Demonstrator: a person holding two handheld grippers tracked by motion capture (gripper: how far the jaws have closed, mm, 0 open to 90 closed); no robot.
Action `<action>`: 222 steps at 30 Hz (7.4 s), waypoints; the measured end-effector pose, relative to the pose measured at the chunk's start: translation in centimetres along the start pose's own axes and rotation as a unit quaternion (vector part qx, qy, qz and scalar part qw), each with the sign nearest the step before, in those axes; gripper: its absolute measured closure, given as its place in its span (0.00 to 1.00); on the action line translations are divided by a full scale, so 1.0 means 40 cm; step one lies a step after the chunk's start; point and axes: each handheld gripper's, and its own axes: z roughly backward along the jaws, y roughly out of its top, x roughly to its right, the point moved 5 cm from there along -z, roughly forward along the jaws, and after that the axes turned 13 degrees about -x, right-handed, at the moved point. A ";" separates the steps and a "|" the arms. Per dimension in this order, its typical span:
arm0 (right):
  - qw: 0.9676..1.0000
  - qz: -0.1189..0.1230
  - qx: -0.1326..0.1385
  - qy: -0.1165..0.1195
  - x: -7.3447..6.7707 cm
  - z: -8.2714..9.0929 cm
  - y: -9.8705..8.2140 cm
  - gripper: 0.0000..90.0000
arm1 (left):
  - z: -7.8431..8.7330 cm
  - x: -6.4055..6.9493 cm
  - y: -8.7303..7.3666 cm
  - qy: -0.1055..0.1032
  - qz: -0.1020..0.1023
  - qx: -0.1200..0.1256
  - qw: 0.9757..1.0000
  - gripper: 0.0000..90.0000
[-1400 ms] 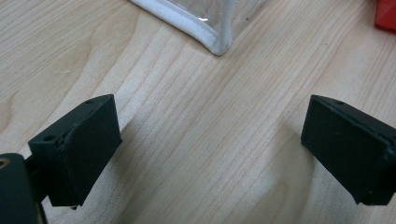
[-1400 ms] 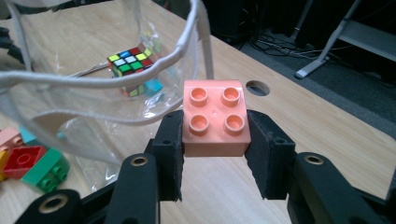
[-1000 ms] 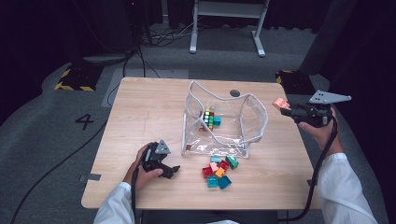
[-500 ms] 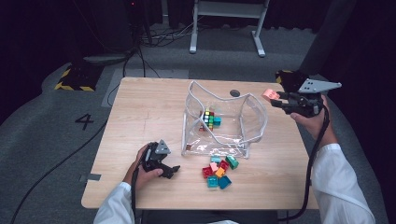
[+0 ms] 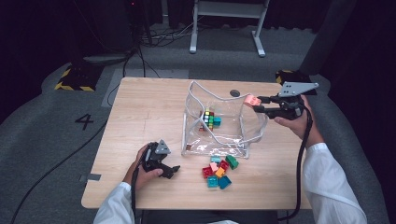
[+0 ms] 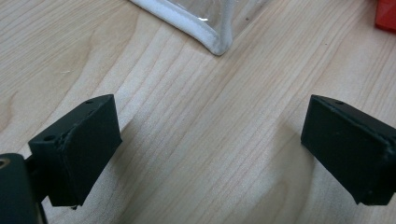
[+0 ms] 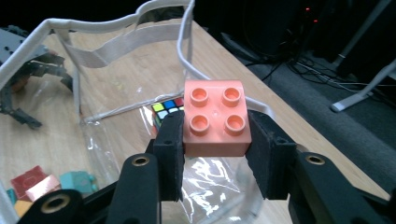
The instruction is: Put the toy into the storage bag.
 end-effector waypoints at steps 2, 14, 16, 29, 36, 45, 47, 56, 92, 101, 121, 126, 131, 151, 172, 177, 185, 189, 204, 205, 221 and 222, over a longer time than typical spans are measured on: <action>1.000 0.006 -0.001 0.001 -0.002 -0.005 0.002 0.66 | 0.000 0.001 0.000 -0.002 0.001 0.000 1.000 0.05; 0.998 0.037 -0.051 0.025 -0.035 -0.094 0.028 0.66 | 0.000 0.001 0.000 -0.002 0.002 0.000 1.000 0.05; 0.997 0.043 -0.060 0.028 -0.037 -0.107 0.031 0.66 | 0.000 0.001 -0.001 -0.002 0.003 -0.002 1.000 0.05; 0.983 0.067 -0.167 0.020 -0.034 -0.174 0.037 0.66 | 0.000 0.001 0.000 -0.002 0.002 -0.001 1.000 0.05; 0.969 0.083 -0.230 0.021 -0.028 -0.191 0.017 0.65 | 0.000 0.001 0.000 -0.002 0.002 0.000 1.000 0.05; 0.959 0.074 -0.272 0.021 -0.004 -0.155 -0.016 0.65 | 0.000 0.001 -0.001 -0.002 0.002 -0.001 1.000 0.05; 0.956 0.078 -0.282 0.015 0.000 -0.147 -0.021 0.65 | 0.000 0.000 0.000 0.000 0.000 0.000 1.000 0.05; 0.948 0.083 -0.309 0.002 0.001 -0.126 -0.027 0.65 | 0.000 0.001 -0.001 -0.002 0.002 -0.001 1.000 0.05; 0.997 0.003 -0.060 -0.045 -0.059 0.037 -0.053 0.32 | 0.000 0.000 0.000 0.000 0.000 0.000 1.000 0.05; 0.999 -0.022 -0.016 -0.042 -0.103 0.077 -0.091 0.32 | 0.000 0.000 0.000 0.000 0.000 0.000 1.000 0.05; 0.999 -0.033 -0.021 -0.020 -0.210 0.010 -0.263 0.36 | 0.000 0.001 0.000 -0.002 0.001 -0.001 1.000 0.05; 0.999 -0.034 -0.032 -0.006 -0.238 -0.023 -0.299 0.38 | 0.000 0.001 -0.001 -0.002 0.002 -0.002 1.000 0.05; 0.999 -0.029 -0.041 0.010 -0.265 -0.067 -0.323 0.39 | 0.000 0.001 -0.001 -0.002 0.002 -0.001 1.000 0.05; 0.996 -0.024 -0.070 0.053 -0.328 -0.247 -0.342 0.46 | 0.000 0.001 -0.001 -0.002 0.002 -0.002 1.000 0.05; 0.995 -0.046 -0.080 0.043 -0.328 -0.290 -0.346 0.71 | 0.000 0.000 0.000 0.000 0.000 0.000 1.000 0.05; 0.996 -0.040 -0.075 0.036 -0.325 -0.284 -0.351 0.73 | 0.000 0.001 -0.001 -0.002 0.002 -0.002 1.000 0.05; 0.996 -0.041 -0.063 0.045 -0.303 -0.241 -0.364 0.73 | 0.000 0.001 0.000 -0.002 0.001 -0.001 1.000 0.05; 0.996 -0.041 -0.062 0.041 -0.283 -0.209 -0.385 0.73 | 0.000 0.001 0.000 -0.002 0.001 -0.001 1.000 0.05; 0.994 -0.102 -0.042 -0.005 -0.162 -0.089 -0.432 0.74 | 0.000 0.001 -0.001 -0.001 0.002 -0.001 1.000 0.05; 0.994 -0.102 -0.042 -0.015 -0.151 -0.082 -0.428 0.74 | 0.000 0.001 0.000 -0.002 0.001 -0.001 1.000 0.05; 0.989 -0.122 -0.036 -0.080 0.020 0.007 -0.364 0.74 | 0.000 0.001 0.000 -0.002 0.002 -0.001 1.000 0.05; 0.989 -0.119 -0.037 -0.084 0.030 0.011 -0.357 0.74 | 0.000 0.000 0.000 0.000 0.000 0.000 1.000 0.05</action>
